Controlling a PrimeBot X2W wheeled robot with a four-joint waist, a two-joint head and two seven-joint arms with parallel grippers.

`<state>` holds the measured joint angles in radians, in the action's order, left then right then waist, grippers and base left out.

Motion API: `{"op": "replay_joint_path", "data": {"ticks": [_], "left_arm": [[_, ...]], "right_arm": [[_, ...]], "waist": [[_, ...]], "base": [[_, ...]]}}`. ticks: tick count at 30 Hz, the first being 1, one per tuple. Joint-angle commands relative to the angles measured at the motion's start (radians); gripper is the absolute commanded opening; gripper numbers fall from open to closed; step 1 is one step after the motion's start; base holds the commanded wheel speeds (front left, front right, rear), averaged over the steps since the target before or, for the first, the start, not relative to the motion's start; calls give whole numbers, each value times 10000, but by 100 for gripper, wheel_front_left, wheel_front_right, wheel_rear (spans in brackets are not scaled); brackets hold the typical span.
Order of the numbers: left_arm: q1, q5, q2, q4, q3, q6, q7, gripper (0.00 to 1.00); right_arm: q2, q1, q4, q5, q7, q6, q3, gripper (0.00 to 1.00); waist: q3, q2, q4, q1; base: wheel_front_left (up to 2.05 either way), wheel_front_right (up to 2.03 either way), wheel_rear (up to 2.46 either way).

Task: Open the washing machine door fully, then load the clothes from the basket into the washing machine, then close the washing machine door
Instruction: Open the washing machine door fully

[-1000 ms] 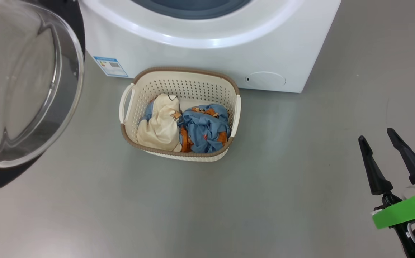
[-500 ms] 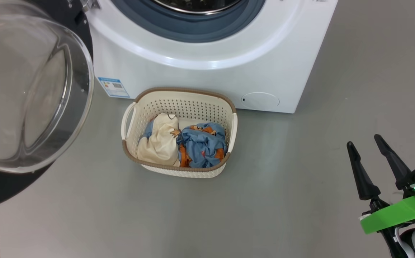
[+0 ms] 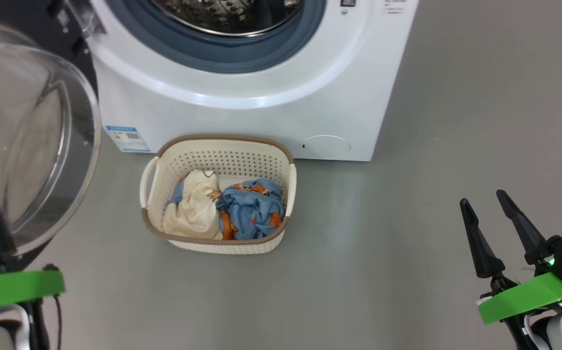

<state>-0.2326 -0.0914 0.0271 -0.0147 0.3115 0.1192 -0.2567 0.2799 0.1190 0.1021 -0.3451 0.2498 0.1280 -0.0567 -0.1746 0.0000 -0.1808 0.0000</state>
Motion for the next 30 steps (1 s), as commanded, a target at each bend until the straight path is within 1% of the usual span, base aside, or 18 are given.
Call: {"op": "replay_joint_path", "data": {"ticks": [1, 4, 5, 6, 7, 8, 15, 22, 30], "left_arm": [[124, 21, 256, 402, 133, -3, -51, 0], [454, 77, 248, 569, -222, 11, -51, 0], [558, 56, 246, 577, -317, 14, -51, 9], [650, 30, 244, 588, -406, 14, -51, 35], [749, 8, 242, 588, -477, 8, -51, 90], [844, -26, 240, 550, -558, 5, -51, 100], [1448, -359, 234, 240, -946, -194, -51, 100], [2147, -625, 233, 80, -1245, -597, -51, 100], [2756, -716, 232, -126, -1368, -818, -51, 100]], "right_arm": [[50, 25, -291, -46, 120, 27, -238, 100], [-5, 69, -323, -39, 120, 27, -305, 100], [-19, 93, -340, -37, 120, 27, -318, 100], [-31, 115, -354, -38, 120, 27, -333, 100], [-44, 135, -374, -34, 120, 27, -348, 100], [-61, 145, -396, -33, 120, 27, -354, 100], [-191, 132, -508, 11, 120, 27, -443, 100], [-252, 45, -710, 114, 120, 27, -492, 100], [-292, -243, -785, 236, 120, 27, -480, 100]], "waist": [[111, 0, 263, 0], [147, 0, 487, 0], [151, 0, 563, 0], [156, 0, 636, 0], [159, 0, 712, 0], [160, 0, 776, 0], [248, 0, 1201, 0], [383, 0, 1665, 0], [742, 0, 1833, 0]], "base": [[0, 0, 0], [0, 0, 0], [0, 0, 0], [0, 0, 0], [0, 0, 0], [0, 0, 0], [0, 0, 0], [0, 0, 0], [0, 0, 0]]}}
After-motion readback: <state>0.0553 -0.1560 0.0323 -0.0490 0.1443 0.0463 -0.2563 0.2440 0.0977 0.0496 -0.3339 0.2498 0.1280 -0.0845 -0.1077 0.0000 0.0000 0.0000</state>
